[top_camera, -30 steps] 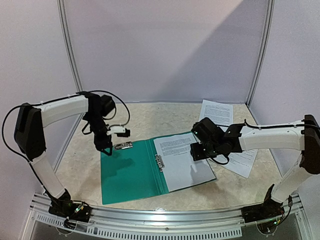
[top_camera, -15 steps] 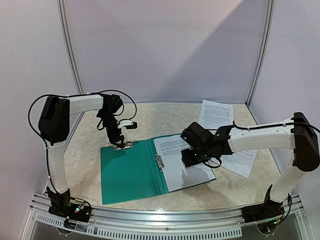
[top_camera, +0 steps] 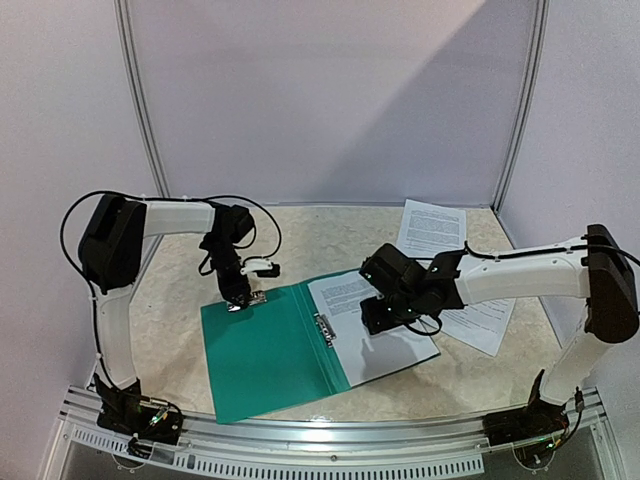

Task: Put the files into the folder
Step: Move the folder with some files to the center of the board.

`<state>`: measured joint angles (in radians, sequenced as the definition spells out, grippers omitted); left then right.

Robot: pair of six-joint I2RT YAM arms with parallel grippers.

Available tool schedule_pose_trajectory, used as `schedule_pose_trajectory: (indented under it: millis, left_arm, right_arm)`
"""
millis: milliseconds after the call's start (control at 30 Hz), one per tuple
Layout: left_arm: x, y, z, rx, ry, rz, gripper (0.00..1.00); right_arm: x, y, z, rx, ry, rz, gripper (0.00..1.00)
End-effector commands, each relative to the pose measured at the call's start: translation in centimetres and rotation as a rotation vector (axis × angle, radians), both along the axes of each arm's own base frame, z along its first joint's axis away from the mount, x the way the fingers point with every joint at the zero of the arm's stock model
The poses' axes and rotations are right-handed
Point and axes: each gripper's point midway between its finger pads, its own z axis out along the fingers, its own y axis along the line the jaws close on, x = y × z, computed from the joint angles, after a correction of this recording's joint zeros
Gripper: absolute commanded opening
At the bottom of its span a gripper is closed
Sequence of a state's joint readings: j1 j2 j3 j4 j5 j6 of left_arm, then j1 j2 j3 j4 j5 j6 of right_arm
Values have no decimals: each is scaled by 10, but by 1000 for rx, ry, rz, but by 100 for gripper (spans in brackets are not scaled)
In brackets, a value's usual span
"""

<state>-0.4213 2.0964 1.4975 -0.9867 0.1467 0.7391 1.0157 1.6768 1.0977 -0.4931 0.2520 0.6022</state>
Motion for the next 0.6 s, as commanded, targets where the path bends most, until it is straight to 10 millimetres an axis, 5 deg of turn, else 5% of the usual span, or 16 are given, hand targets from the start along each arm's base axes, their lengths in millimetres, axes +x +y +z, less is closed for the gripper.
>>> schedule_pose_trajectory:
  millis: [0, 167, 333, 467, 567]
  left_arm:
    - [-4, -25, 2, -25, -36, -59, 46]
    - [-5, -27, 10, -38, -34, -66, 61]
    - [18, -10, 59, -131, -116, 46, 70]
    - [18, 5, 90, -236, -137, 110, 68]
    - [12, 18, 94, -280, -144, 118, 50]
  right_arm:
    - [6, 22, 14, 32, -23, 50, 52]
    - [5, 53, 35, 48, -62, 184, 52]
    - [17, 90, 59, 89, -108, 277, 52]
    - [29, 126, 63, 132, -129, 338, 51]
    - [38, 150, 54, 165, -131, 372, 49]
